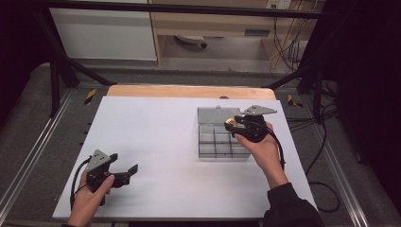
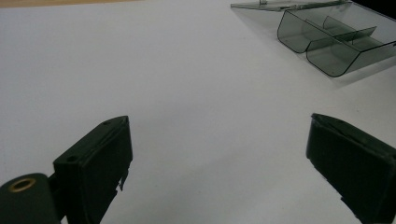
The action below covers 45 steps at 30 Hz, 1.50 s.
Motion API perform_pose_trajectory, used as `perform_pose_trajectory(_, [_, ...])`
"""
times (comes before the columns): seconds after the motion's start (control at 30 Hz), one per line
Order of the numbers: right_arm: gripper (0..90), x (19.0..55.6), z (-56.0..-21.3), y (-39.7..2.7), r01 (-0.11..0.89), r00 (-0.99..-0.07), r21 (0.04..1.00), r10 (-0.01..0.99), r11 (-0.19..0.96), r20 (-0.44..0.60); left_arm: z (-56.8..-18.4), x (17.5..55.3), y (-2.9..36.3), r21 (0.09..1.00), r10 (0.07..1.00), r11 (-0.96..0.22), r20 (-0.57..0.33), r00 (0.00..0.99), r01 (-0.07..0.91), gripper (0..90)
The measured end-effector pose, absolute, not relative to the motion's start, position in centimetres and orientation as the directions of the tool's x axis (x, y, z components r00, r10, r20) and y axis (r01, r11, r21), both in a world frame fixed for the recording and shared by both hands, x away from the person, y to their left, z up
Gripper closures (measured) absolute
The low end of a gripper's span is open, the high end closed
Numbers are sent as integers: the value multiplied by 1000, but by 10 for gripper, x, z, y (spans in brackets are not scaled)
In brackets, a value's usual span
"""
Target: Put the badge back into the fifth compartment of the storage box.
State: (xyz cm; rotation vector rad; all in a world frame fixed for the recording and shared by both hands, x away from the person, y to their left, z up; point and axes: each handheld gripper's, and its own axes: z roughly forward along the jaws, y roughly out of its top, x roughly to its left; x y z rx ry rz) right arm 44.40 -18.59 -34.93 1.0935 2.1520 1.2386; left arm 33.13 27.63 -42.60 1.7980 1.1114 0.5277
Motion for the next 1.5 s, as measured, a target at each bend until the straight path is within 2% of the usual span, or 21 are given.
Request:
perform_pose_trajectory(0.73, [478,452,-375,-185,486,-587,823,807,293,60,-427,332,274,867,857,-177,-96,506,465,71])
perform_pose_trajectory(1.5, [478,453,-390,-181,521,-593,786,804,332,53,-427,332,274,867,856,-178,-96,508,465,72])
